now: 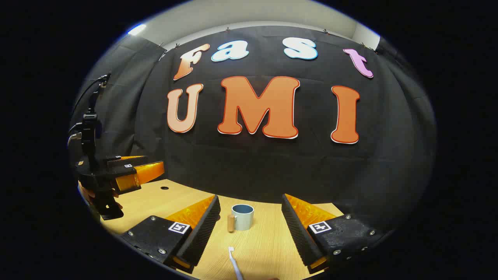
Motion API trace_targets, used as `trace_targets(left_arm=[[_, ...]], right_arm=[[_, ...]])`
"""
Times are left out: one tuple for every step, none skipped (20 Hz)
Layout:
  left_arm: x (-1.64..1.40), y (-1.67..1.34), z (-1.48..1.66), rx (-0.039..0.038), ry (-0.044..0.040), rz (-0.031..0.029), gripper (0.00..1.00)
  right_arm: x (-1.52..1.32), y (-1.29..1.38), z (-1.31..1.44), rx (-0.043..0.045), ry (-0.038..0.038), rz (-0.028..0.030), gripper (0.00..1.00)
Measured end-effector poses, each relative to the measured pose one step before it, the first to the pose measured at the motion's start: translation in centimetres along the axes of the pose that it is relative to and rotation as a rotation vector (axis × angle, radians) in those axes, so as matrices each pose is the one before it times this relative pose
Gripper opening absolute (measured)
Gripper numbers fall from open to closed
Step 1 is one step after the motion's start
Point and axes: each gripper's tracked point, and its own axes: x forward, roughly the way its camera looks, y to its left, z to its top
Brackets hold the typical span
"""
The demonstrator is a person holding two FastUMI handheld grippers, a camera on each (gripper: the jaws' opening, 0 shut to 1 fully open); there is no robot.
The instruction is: Put the toothbrush and toothpaste on the desktop into the cup, then pick up the cup and place it on the coaster on the desktop.
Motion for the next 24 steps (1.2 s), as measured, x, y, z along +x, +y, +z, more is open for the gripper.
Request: trace_targets(left_arm=[[0.104,-0.001,0.336,0.00177,0.00076,-0.00302,0.97],[-0.057,0.023,0.354,0.01141,-0.00522,0.00268,0.97],[0.036,-0.017,0.234,0.01401,-0.00150,0.00081,0.96],[-0.085,-0.171,0.191,0.00379,0.00174,-0.00312,0.96],[0.004,-0.162,0.286,-0.00523,-0.00138,-0.00795,0.96],[0.055,0.149,0.214,-0.00742,-0.00255,0.00130,0.96],[0.066,0.041,0.174,-0.00885,0.00419,-0.00197,0.96],[-0.041,-0.247,-0.211,-0.00889,0.01220,-0.01190,0.97],[0.173,-0.289,-0.344,-0.00415,0.02712,-0.01840,0.97],[0.115,0.116,-0.350,-0.00640,0.01889,-0.00369,0.98],[0.281,0.143,-0.157,-0.00278,0.01841,0.00075,0.97],[0.187,0.119,-0.256,-0.00260,0.01677,-0.00045,0.96],[0.097,-0.035,-0.295,-0.00462,0.01904,-0.00224,0.96],[0.083,-0.139,-0.295,-0.00335,0.02338,-0.00872,0.97],[0.394,0.073,-0.538,-0.00393,0.02833,-0.00193,0.97],[0.280,0.027,-0.894,0.00392,0.04219,-0.00131,0.97],[0.253,0.057,-0.833,0.00876,0.04121,-0.00277,0.97],[0.245,-0.038,-1.059,0.00729,0.04589,-0.00598,0.97],[0.331,-0.079,-1.111,0.00955,0.05042,-0.00675,0.97],[0.258,0.060,-1.160,0.00603,0.05369,-0.00260,0.97],[0.461,-0.001,-1.187,0.00751,0.05599,-0.00159,0.97],[0.388,-0.136,-1.226,0.00618,0.05578,-0.00722,0.97],[0.335,-0.292,-1.328,-0.00307,0.05361,-0.01834,0.98],[0.506,-0.334,-0.830,-0.01289,0.04914,-0.02513,0.98]], right_arm=[[-0.072,-0.007,0.388,-0.00452,-0.00343,0.00245,0.95],[-0.104,0.061,0.318,-0.00441,-0.00409,0.00047,0.95],[-0.027,-0.045,0.342,-0.00338,-0.00368,0.00148,0.95],[0.060,0.044,0.187,-0.00174,-0.00298,0.00198,0.95],[-0.017,0.012,0.226,-0.00086,-0.00280,0.00337,0.95],[-0.080,0.143,0.182,-0.00042,0.00006,0.00510,0.95],[-0.053,0.217,0.117,0.00095,-0.00078,0.00926,0.95],[-0.080,0.210,0.113,0.00139,-0.00153,0.00944,0.95],[-0.047,0.093,0.044,-0.00013,0.00348,0.00432,0.95],[0.022,0.029,0.005,-0.00115,0.00554,0.00319,0.95],[-0.061,-0.028,-0.059,-0.00055,0.00948,0.00000,0.95],[-0.008,-0.116,-0.110,-0.00016,0.01147,0.00171,0.95],[0.023,-0.004,-0.228,-0.00022,0.01637,0.00067,0.95],[0.088,-0.131,-0.338,-0.00042,0.02300,0.00393,0.95],[0.206,-0.167,-0.516,-0.00164,0.03389,0.00176,0.95],[0.215,-0.264,-0.579,-0.00194,0.04063,0.00067,0.95],[0.068,-0.029,-0.741,0.00072,0.04088,0.00792,0.95],[0.375,0.148,-0.455,0.00929,0.03737,0.01277,0.95],[0.417,0.335,-0.580,0.01364,0.03943,0.02333,0.95],[0.241,0.293,-0.473,0.01271,0.03536,0.01795,0.95],[0.294,0.147,-0.745,0.00117,0.04474,0.01262,0.95],[0.162,-0.101,-0.996,-0.00861,0.05032,0.00535,0.94],[0.392,0.062,-0.768,-0.00732,0.03087,0.00157,0.94],[0.377,0.221,-0.256,-0.00621,0.02701,0.01029,0.95]])
